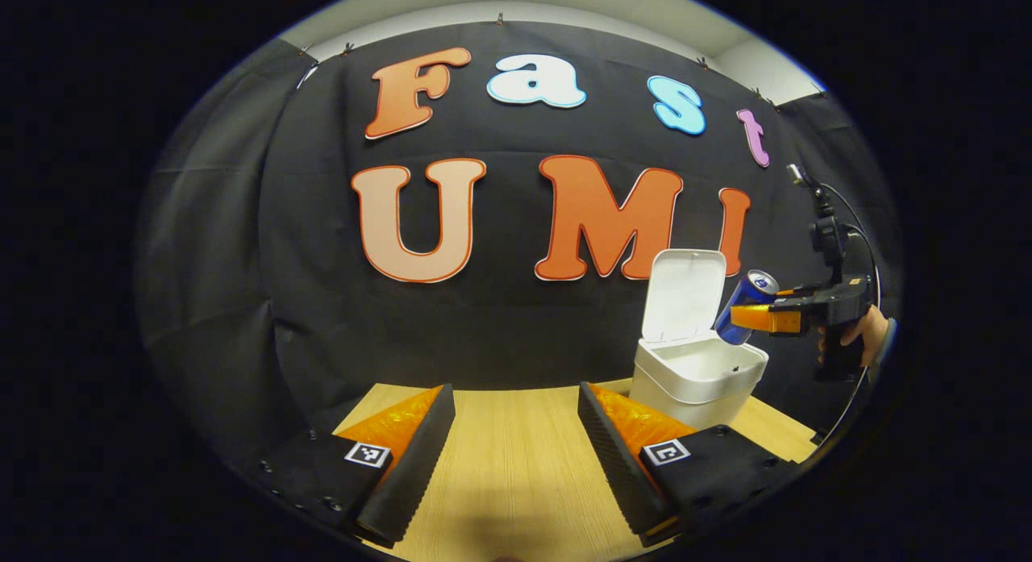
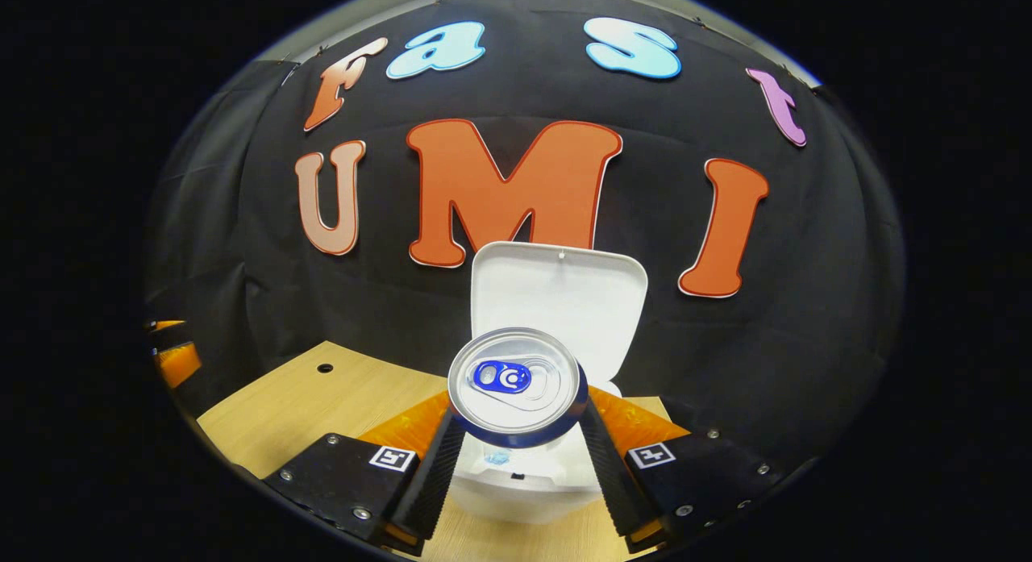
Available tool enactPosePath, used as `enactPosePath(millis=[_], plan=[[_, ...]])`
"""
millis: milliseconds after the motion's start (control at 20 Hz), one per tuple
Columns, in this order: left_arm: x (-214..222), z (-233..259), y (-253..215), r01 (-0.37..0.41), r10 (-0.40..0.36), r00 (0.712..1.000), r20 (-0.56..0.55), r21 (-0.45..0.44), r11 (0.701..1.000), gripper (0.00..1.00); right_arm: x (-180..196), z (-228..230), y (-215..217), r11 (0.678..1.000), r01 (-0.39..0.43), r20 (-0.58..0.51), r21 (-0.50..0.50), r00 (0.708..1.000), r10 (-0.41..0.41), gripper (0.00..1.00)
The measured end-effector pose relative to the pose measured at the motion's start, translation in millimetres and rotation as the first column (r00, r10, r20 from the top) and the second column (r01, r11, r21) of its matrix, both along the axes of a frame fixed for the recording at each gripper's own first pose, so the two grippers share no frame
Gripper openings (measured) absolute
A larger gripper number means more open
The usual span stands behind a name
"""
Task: Press the lid of the desktop garbage bin to open it, pick up the crumpled paper on the desktop and throw it into the bin, then pick up the pop can on the desktop and drop it into the bin, and finally close the garbage bin lid.
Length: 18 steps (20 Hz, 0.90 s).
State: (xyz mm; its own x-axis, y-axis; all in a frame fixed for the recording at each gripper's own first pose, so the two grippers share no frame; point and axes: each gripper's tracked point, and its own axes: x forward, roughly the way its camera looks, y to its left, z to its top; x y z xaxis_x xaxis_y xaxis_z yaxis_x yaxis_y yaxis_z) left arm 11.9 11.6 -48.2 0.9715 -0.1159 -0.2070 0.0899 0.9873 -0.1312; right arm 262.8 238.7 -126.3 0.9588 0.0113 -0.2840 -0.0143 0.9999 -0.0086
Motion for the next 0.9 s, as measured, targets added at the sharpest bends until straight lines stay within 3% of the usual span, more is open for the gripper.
enactPosePath(millis=[400, 900], plan=[[-6.5, -0.8, 16.9, -0.104, 0.104, 0.994, -0.012, 0.007, 0.995, 0.98, 25.3, -8.1, 6.8, 0.999, -0.04, -0.011, -0.006, 0.999, 0.04, 0.84], [-6.8, 0.0, 20.5, -0.117, 0.117, 0.993, -0.001, 0.03, 0.993, 0.98, 69.4, 57.9, -17.9, 0.999, -0.019, 0.123, -0.037, 0.992, 0.024, 0.86]])
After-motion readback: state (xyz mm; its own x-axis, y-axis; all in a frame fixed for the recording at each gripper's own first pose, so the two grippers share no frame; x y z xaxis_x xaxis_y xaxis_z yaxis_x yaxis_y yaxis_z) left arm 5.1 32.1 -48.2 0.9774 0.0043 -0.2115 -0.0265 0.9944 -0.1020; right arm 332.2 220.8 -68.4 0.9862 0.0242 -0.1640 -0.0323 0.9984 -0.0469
